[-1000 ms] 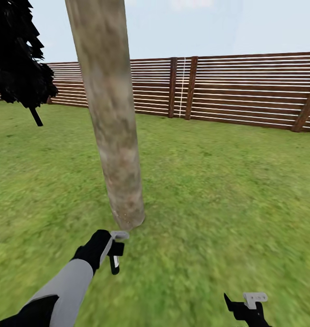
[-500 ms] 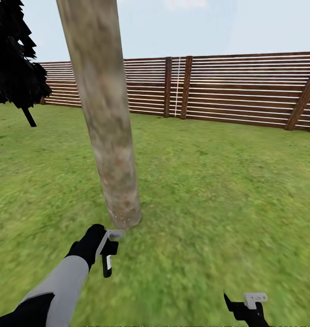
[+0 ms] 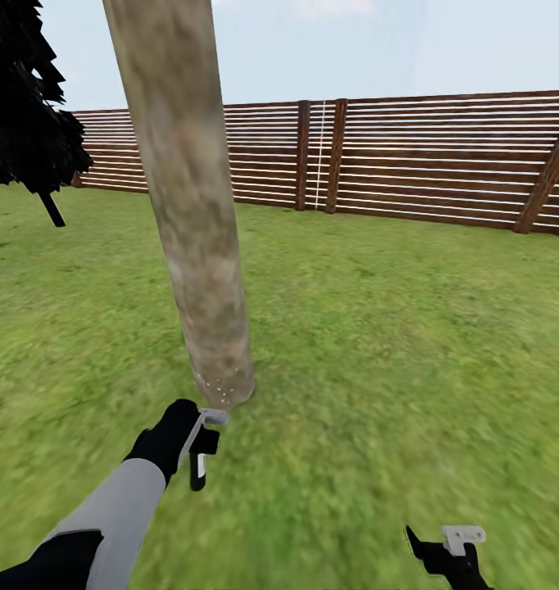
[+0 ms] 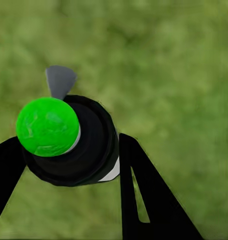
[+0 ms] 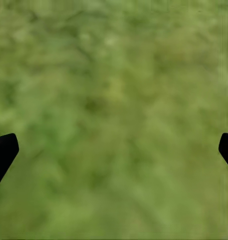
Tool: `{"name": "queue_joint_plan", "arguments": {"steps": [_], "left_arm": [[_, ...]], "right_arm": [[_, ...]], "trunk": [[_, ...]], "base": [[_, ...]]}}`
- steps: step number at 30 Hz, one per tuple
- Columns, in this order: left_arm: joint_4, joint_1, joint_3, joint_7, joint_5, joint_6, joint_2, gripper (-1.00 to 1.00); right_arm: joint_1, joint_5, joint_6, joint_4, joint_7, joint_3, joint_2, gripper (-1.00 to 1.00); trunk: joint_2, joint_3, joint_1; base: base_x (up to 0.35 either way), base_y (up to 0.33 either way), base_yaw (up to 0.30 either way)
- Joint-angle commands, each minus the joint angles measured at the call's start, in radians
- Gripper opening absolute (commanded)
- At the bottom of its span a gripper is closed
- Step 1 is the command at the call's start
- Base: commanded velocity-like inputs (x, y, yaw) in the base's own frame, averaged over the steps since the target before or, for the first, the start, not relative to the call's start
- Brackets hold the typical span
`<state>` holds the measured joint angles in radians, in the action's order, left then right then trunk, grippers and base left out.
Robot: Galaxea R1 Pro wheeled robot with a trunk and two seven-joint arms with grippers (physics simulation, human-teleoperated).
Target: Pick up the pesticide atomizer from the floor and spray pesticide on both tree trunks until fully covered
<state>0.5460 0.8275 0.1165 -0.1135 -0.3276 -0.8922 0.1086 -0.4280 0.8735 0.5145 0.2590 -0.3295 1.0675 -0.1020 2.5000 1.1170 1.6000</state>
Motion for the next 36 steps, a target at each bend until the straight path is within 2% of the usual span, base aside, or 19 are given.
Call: {"name": "queue_joint_plan", "arguments": {"steps": [1,2,5,7,9,11,12,15,17,18,21,22,23,27,28,30,33,34,36], "left_arm": [[-0.001,0.000,0.000,0.000,0.000,0.000,-0.008,-1.00],[-0.001,0.000,0.000,0.000,0.000,-0.001,-0.020,-1.00],[-0.001,0.001,0.007,0.000,0.004,-0.001,-0.106,-1.00],[-0.003,0.001,0.008,0.000,0.005,-0.001,-0.137,-1.00],[-0.009,-0.006,0.007,-0.001,0.004,-0.001,-0.145,-1.00],[-0.010,-0.009,0.005,-0.001,0.004,0.001,-0.135,-1.00],[-0.010,-0.009,0.005,-0.002,0.004,0.004,-0.113,-1.00],[-0.011,-0.007,0.003,-0.002,0.004,0.008,-0.005,-1.00],[-0.005,0.003,-0.002,-0.002,0.004,0.006,0.045,-1.00],[-0.003,0.017,-0.003,-0.002,0.004,0.005,0.055,-1.00],[-0.002,0.059,-0.005,0.000,0.004,0.000,0.048,-1.00],[-0.001,0.080,-0.005,0.000,0.004,-0.004,0.029,-1.00],[-0.003,0.103,-0.003,0.000,0.004,-0.006,-0.017,-1.00],[-0.003,0.121,0.000,-0.001,0.005,-0.007,-0.093,-1.00],[-0.005,0.126,-0.001,-0.002,0.005,-0.007,-0.097,-1.00],[-0.006,0.128,-0.004,-0.015,0.004,-0.008,-0.083,-1.00],[-0.006,0.130,-0.009,-0.030,0.003,-0.008,-0.004,-1.00],[-0.006,0.130,-0.009,-0.031,0.003,-0.008,0.011,-1.00],[-0.008,0.129,-0.010,-0.041,0.004,-0.008,0.020,-1.00]], "right_arm": [[0.000,-0.008,0.079,0.000,-0.001,-0.001,-0.011,1.00],[0.000,-0.013,0.117,-0.002,-0.002,-0.002,-0.014,1.00],[0.000,-0.018,0.156,-0.003,0.001,-0.003,-0.015,1.00],[0.000,-0.016,0.160,-0.004,0.002,-0.003,-0.013,1.00],[0.000,-0.015,0.160,-0.005,0.002,-0.004,-0.013,1.00],[0.000,-0.014,0.160,-0.005,0.001,-0.004,-0.013,1.00],[0.000,-0.013,0.160,-0.006,0.000,-0.004,-0.013,1.00],[0.000,-0.013,0.160,-0.007,0.000,-0.004,-0.013,1.00],[0.000,-0.013,0.160,-0.007,0.000,-0.004,-0.013,1.00],[0.000,-0.013,0.160,-0.007,0.000,-0.004,-0.013,1.00],[0.000,-0.012,0.160,-0.007,0.000,-0.004,-0.013,1.00],[0.000,-0.011,0.160,-0.007,0.000,-0.004,-0.013,1.00],[0.000,-0.011,0.160,-0.007,0.000,-0.004,-0.013,1.00],[0.000,-0.011,0.160,-0.007,0.000,-0.004,-0.013,1.00],[0.000,-0.011,0.160,-0.007,0.000,-0.004,-0.013,1.00],[0.000,-0.011,0.160,-0.007,0.000,-0.004,-0.013,1.00],[0.000,-0.011,0.160,-0.007,0.000,-0.004,-0.013,1.00],[0.000,-0.011,0.160,-0.007,0.000,-0.004,-0.013,1.00],[0.000,-0.011,0.160,-0.008,0.000,-0.004,-0.013,1.00]], "trunk": [[0.000,0.000,0.000],[0.000,0.000,0.000],[0.000,0.000,0.000],[0.000,0.008,0.001],[0.000,0.008,0.001],[0.000,0.008,0.001],[0.000,0.008,0.001],[0.000,0.008,0.001],[0.000,0.008,0.001],[0.000,0.008,0.001],[0.000,0.008,0.001],[0.000,0.008,0.001],[0.000,0.008,0.001],[0.000,0.008,0.001],[0.000,0.008,0.001],[0.000,0.008,0.001],[0.000,0.008,0.001],[0.000,0.008,0.001],[0.000,0.008,0.001]], "base": [[0.000,0.000,0.000],[0.000,0.000,0.000],[0.000,0.000,0.000],[0.000,0.000,0.000],[0.000,0.000,0.000],[0.000,0.000,0.000],[0.000,0.000,0.000],[0.000,0.000,0.000],[0.000,0.000,0.000],[0.000,0.000,0.000],[0.000,0.000,0.000],[0.000,0.000,0.000],[0.000,0.000,0.000],[0.000,0.000,0.000],[0.000,0.000,0.000],[0.000,0.000,0.000],[0.000,0.000,0.000],[0.000,0.000,0.000],[0.000,0.000,0.000]]}}
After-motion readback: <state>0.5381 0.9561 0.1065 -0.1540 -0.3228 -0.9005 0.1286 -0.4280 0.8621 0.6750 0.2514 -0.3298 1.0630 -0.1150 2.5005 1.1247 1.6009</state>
